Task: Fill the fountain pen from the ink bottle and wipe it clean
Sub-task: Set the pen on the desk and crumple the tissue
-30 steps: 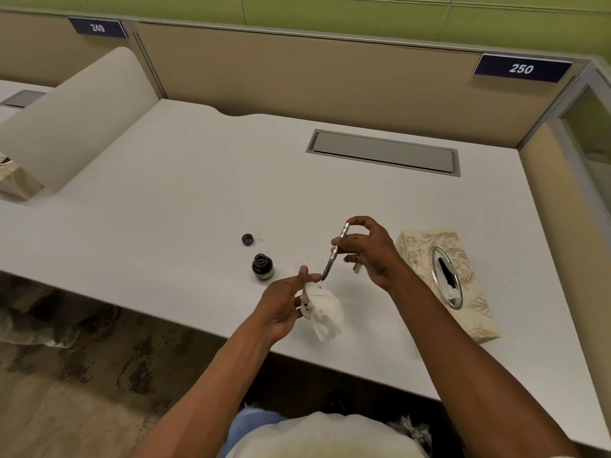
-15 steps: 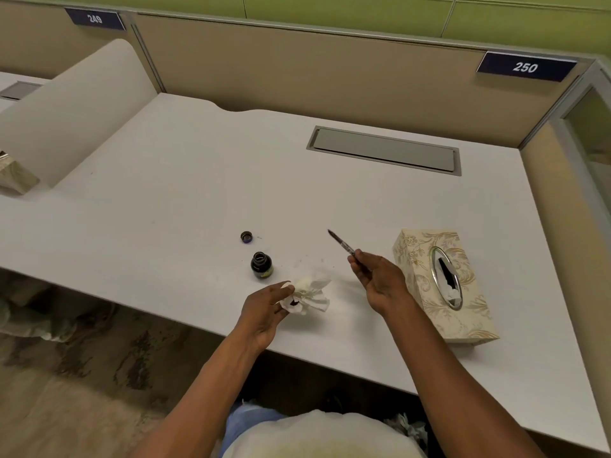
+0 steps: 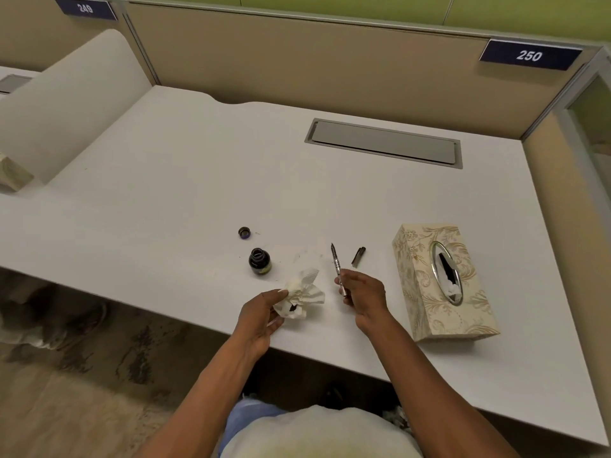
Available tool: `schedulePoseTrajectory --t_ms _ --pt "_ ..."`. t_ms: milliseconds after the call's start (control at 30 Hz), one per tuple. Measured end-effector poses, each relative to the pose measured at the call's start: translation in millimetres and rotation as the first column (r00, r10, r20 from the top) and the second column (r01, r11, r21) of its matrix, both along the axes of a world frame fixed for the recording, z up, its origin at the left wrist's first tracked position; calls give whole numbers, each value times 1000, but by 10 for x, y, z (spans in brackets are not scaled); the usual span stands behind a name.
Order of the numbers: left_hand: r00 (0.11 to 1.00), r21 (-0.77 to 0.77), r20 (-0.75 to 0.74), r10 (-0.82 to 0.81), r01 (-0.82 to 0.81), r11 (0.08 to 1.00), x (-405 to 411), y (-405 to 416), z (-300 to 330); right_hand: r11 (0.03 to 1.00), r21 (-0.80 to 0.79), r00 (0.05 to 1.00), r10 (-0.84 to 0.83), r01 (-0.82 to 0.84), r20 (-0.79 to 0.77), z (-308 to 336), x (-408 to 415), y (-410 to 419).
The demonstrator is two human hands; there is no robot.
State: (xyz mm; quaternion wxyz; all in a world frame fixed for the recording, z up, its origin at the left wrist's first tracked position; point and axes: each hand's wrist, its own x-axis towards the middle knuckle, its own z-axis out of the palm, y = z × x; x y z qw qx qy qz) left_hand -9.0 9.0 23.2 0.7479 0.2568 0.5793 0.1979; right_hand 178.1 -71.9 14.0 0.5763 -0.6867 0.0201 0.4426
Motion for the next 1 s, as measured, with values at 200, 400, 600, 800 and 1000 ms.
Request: schedulePoseTrajectory --t_ms 200,400,600,800,1000 --pt "999 -11 10 36 -36 999 4 7 22 986 -132 942 140 -104 304 -61 -7 68" --pt "999 -28 35 42 -41 999 11 14 26 884 -447 686 408 -134 602 -59 -19 196" --pt "998 -29 36 51 -50 998 -2 10 36 863 -491 660 439 -120 610 -127 -51 208" --pt "998 -36 41 47 -46 998 -14 -6 54 874 -473 653 422 -109 629 -160 -68 195" --pt "998 -45 43 35 -33 998 -9 -9 50 892 -437 657 400 -118 639 -166 -61 172"
